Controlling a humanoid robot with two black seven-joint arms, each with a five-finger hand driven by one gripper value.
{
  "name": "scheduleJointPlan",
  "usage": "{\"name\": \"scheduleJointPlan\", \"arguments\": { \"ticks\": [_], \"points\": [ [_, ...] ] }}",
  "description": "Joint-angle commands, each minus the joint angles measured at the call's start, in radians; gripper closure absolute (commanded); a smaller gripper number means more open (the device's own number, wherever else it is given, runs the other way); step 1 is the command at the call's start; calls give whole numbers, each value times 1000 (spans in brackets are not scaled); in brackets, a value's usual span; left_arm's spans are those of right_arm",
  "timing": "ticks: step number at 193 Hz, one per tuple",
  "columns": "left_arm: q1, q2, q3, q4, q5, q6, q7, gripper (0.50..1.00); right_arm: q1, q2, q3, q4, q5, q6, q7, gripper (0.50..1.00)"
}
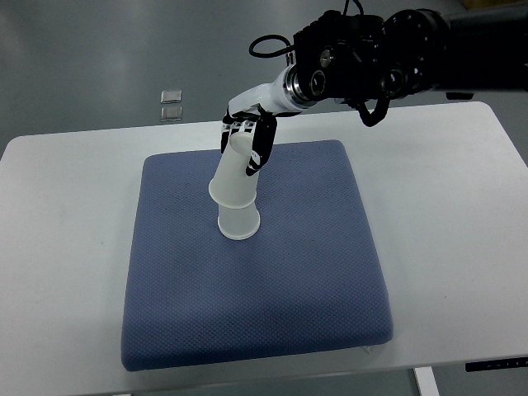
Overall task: Stack paper cups
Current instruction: 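Lower the held cup onto the cup on the pad, then open the right hand fingers and lift away from the stacked cups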
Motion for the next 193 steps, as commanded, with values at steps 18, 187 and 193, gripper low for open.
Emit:
{"name": "scheduleJointPlan", "arguments": {
  "ticks": [18, 187, 193],
  "points": [
    [0, 0, 0, 0, 0, 0, 0, 500, -11, 0, 0, 0, -3, -2, 1, 685],
    [0, 0, 0, 0, 0, 0, 0, 500, -43, 0, 1, -2, -4, -13, 3, 589],
    [0, 0, 0, 0, 0, 0, 0, 500, -43, 0, 1, -3, -4, -13, 3, 591]
  ]
}}
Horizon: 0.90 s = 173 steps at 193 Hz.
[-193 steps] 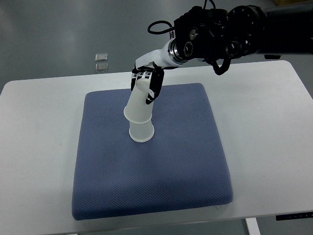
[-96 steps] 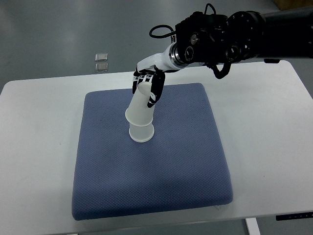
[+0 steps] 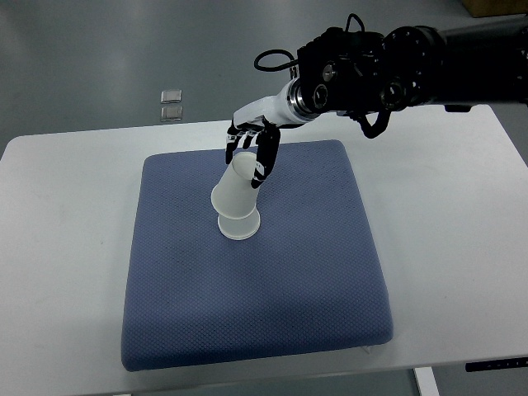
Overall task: Stack paper cups
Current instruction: 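Open the right hand fingers and lift away from the stacked cups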
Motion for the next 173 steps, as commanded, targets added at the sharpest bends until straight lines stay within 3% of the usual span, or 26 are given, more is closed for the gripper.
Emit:
{"name": "scheduleJointPlan", "arguments": {
  "ticks": [1, 95, 133, 173],
  "points": [
    [0, 0, 0, 0, 0, 0, 0, 500, -1, 0, 0, -2, -1, -1, 0, 591],
    [0, 0, 0, 0, 0, 0, 0, 500, 29, 0, 68, -51, 16, 9, 0, 587],
    [0, 0, 0, 0, 0, 0, 0, 500, 5, 0, 135, -154, 30, 9, 2, 585],
    [2, 0, 0, 1, 0, 0, 0, 500, -113, -6, 307, -291, 156, 10, 2, 585]
  ]
}}
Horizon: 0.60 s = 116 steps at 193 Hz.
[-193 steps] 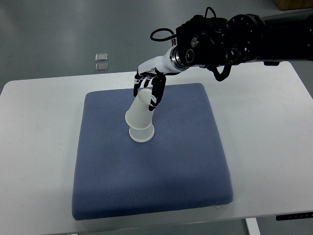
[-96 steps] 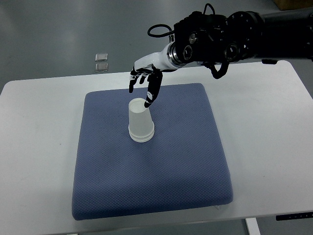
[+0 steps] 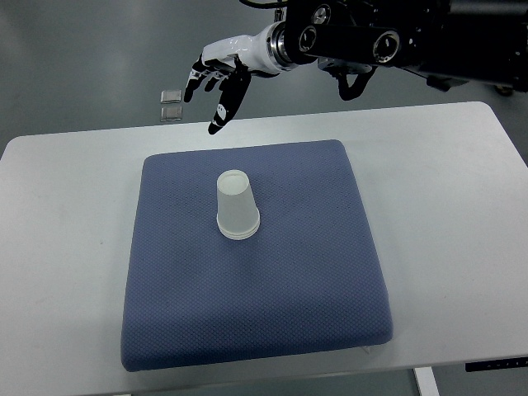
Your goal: Stack paper cups
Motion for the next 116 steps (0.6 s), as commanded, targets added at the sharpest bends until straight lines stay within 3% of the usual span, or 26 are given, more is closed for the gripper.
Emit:
{"name": "scheduleJointPlan", "arguments": {
  "ticks": [1, 39, 84, 116],
  "points": [
    [1, 0, 0, 1, 0, 0, 0, 500, -66, -14, 105, -69, 72, 1, 0, 585],
    [1, 0, 0, -5, 0, 0, 0, 500, -285, -115, 403, -203, 156, -3, 0, 585],
    [1, 0, 2, -9, 0, 0, 0, 500, -540, -97, 878, -352, 185, -12, 26, 576],
    [1, 0, 2, -9, 0, 0, 0, 500, -649, -51, 1018, -421, 184, -31, 52, 576]
  ]
}}
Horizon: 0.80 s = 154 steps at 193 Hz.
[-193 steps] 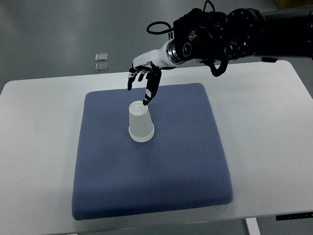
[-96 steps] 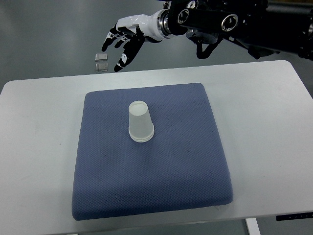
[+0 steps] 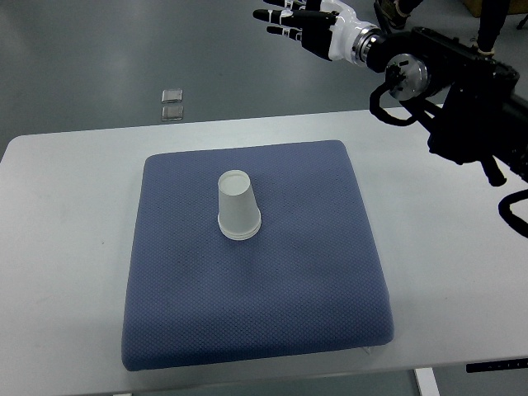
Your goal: Stack paper cups
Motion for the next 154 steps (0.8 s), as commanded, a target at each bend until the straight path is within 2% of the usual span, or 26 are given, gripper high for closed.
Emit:
{"name": "scheduleJointPlan", "arguments": {
  "ticks": [1, 17, 36, 52, 94, 154],
  "points": [
    [0, 0, 0, 0, 0, 0, 0, 500, -71, 32, 77, -56, 1, -16, 16, 576],
    [0, 0, 0, -2, 0, 0, 0, 500, -106, 51, 100, -88, 2, -16, 59, 576],
    [0, 0, 0, -3, 0, 0, 0, 500, -178, 55, 138, -90, 4, -16, 154, 576],
    [0, 0, 0, -3, 0, 0, 0, 500, -229, 60, 162, -90, 5, -15, 191, 576],
    [0, 0, -2, 0, 0, 0, 0, 500, -324, 81, 215, -90, 5, -9, 196, 576],
    [0, 0, 0, 0, 0, 0, 0, 500, -336, 81, 220, -90, 5, -9, 196, 576]
  ]
}}
